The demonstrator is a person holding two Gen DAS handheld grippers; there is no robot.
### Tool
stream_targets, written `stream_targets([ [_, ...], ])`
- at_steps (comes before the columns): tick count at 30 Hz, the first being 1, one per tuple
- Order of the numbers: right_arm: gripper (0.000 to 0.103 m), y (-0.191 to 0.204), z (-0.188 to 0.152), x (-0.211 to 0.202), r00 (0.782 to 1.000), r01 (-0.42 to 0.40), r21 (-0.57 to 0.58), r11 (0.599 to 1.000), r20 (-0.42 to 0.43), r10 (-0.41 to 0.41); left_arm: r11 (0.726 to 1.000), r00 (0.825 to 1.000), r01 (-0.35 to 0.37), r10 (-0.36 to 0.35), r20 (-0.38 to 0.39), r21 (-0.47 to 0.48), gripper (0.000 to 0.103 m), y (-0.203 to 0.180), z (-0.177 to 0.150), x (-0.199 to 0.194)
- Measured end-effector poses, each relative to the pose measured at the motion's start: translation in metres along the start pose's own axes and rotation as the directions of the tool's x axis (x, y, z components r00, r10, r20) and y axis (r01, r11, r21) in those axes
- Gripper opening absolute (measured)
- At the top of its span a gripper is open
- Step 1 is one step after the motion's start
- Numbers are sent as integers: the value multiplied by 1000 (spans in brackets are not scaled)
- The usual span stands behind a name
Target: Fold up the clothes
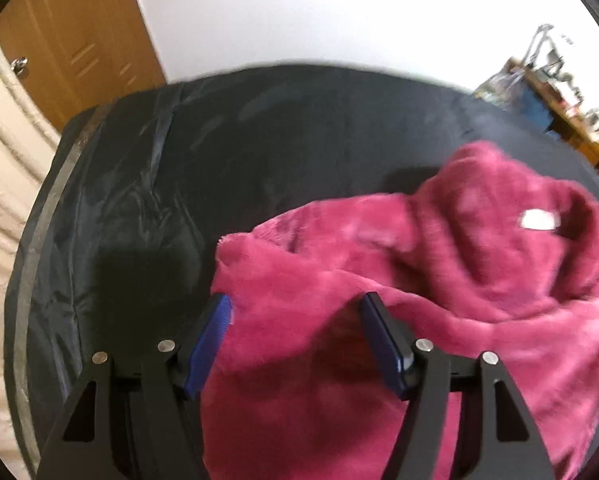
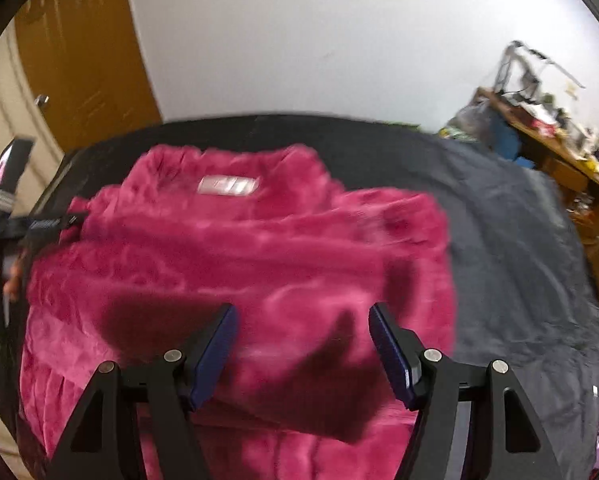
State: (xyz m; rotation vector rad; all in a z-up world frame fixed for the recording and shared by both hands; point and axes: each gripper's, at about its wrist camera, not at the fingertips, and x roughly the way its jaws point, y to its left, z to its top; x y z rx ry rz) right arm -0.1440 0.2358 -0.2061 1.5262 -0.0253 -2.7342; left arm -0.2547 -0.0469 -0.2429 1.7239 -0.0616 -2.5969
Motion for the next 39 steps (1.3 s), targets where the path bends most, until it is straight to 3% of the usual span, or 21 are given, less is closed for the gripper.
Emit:
stream_targets([
  [4,70,-11,1,39,997,12,46,999,-77,-8,1000,1000,-14,14,6,6,76,1,4,8],
  [8,72,-11,3,51,995,27,42,999,-93,-23,999,1000,-28,28,11,20,78,1,2,7],
  [12,72,-8,0,33,996,52,53,997,-74,-48,999,999,-31,31,44,13,78,7,-3,-21],
  [17,72,-3,-14,-4,1000,6,65,998,-27,-4,996,996,51,-56,63,78,78,2,-30,-56],
  [20,72,9,-22,1,998,2,40,999,-57,0,985,995,88,-94,35,151,78,-10,-48,-63],
  [23,72,14,-33,20,992,37,30,999,-123,-33,978,997,73,-77,11,198,78,-16,-62,-52],
  [27,73,16,-37,29,988,54,-4,999,-142,-54,982,997,78,-80,6,173,81,-12,-66,-40],
  [30,73,18,-39,30,986,59,-43,997,-154,-65,986,997,75,-76,0,152,90,-7,-65,-33],
  [36,75,17,-32,31,980,76,-27,997,-180,-79,987,995,96,-94,-22,127,90,0,-61,-41],
  [39,75,19,-36,5,988,79,-2,997,-135,-78,975,983,183,-180,-33,126,90,3,-66,-64],
])
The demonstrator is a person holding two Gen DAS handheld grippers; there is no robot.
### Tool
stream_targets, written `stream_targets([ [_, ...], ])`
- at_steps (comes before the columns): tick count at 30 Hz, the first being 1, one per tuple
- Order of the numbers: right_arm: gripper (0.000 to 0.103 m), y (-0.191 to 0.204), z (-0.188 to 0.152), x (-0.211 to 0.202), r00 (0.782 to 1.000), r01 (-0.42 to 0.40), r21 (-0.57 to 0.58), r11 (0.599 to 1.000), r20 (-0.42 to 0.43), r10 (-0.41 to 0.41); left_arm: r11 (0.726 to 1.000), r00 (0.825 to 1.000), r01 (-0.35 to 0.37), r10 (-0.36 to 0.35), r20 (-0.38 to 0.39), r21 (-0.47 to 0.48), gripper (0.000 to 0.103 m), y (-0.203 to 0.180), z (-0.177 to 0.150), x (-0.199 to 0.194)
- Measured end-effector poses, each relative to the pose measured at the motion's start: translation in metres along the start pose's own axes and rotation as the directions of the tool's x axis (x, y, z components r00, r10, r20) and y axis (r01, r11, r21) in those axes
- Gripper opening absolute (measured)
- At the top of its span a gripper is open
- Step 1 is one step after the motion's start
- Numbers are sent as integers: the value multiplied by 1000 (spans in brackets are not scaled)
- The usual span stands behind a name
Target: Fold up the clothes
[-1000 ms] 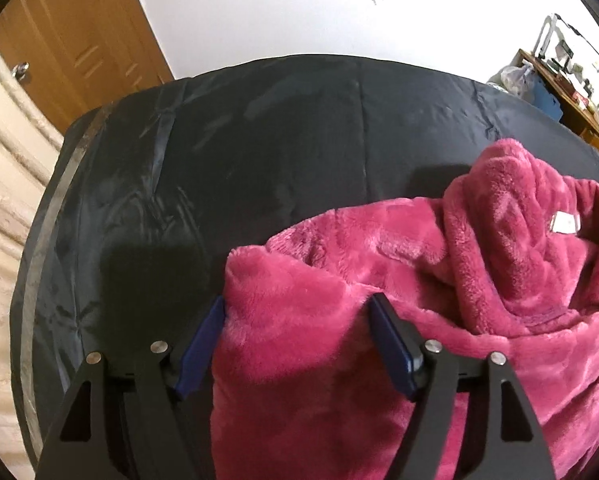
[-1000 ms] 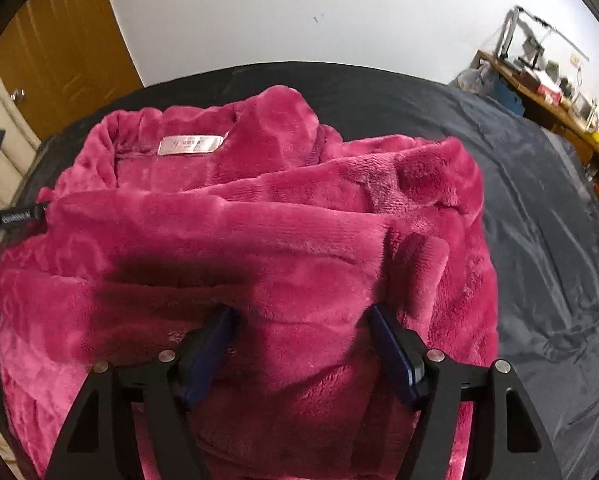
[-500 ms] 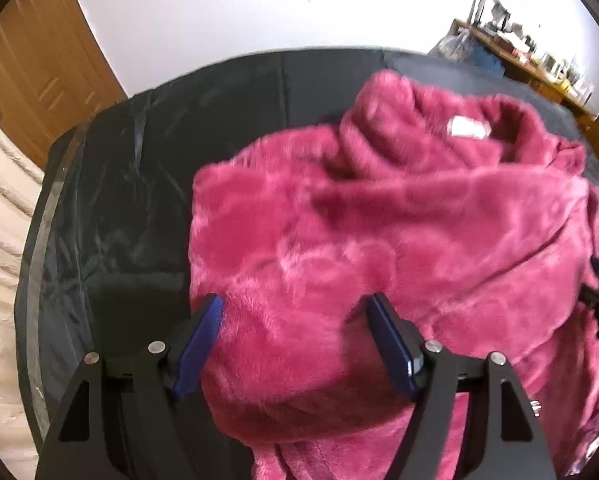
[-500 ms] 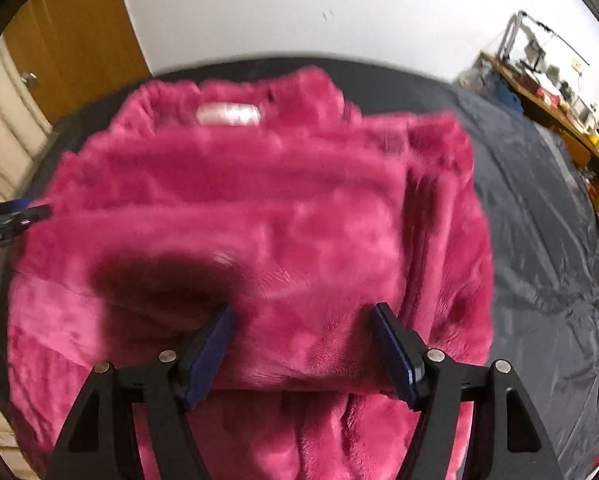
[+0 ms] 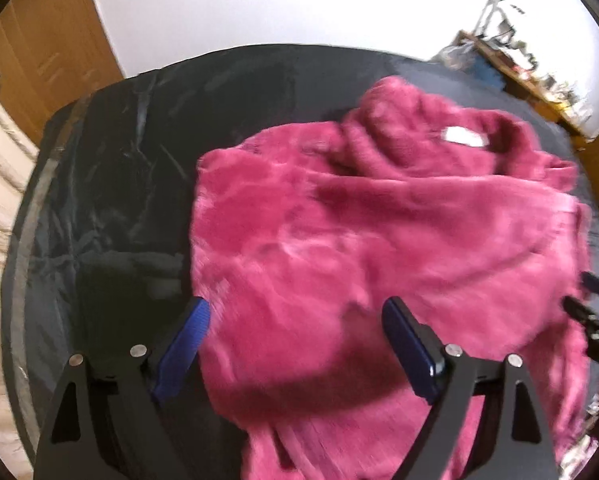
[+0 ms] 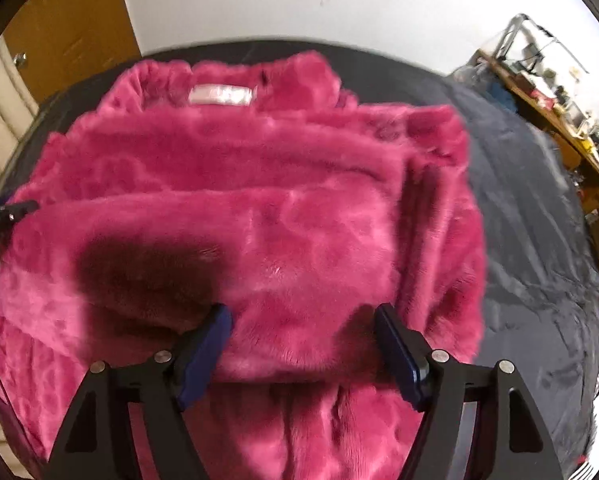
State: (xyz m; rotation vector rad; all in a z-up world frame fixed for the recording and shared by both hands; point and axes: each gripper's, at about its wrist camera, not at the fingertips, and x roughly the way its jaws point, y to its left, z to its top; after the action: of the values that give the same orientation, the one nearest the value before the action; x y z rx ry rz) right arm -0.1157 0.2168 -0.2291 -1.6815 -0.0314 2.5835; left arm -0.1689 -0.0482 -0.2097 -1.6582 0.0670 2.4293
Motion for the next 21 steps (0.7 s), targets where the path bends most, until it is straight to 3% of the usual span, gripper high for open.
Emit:
stream_targets([
  [3,75,4,-22,-18,999,-42,4,999,-5,42,994,992,111,-109,-56,21,90,-6,-17,-14],
  [7,75,6,-57,-16,995,-61,30,998,-76,63,987,979,155,-147,-143,50,90,-22,-51,-14],
  [12,77,7,-82,5,990,-42,45,998,-136,47,993,975,104,-92,-200,52,90,-36,-78,11],
  [18,89,12,-80,12,994,-32,4,999,-103,33,992,992,-8,24,-122,128,96,-56,-92,17],
  [21,90,11,-82,11,996,-41,-6,999,-83,41,994,992,-44,56,-116,105,97,-59,-95,15],
])
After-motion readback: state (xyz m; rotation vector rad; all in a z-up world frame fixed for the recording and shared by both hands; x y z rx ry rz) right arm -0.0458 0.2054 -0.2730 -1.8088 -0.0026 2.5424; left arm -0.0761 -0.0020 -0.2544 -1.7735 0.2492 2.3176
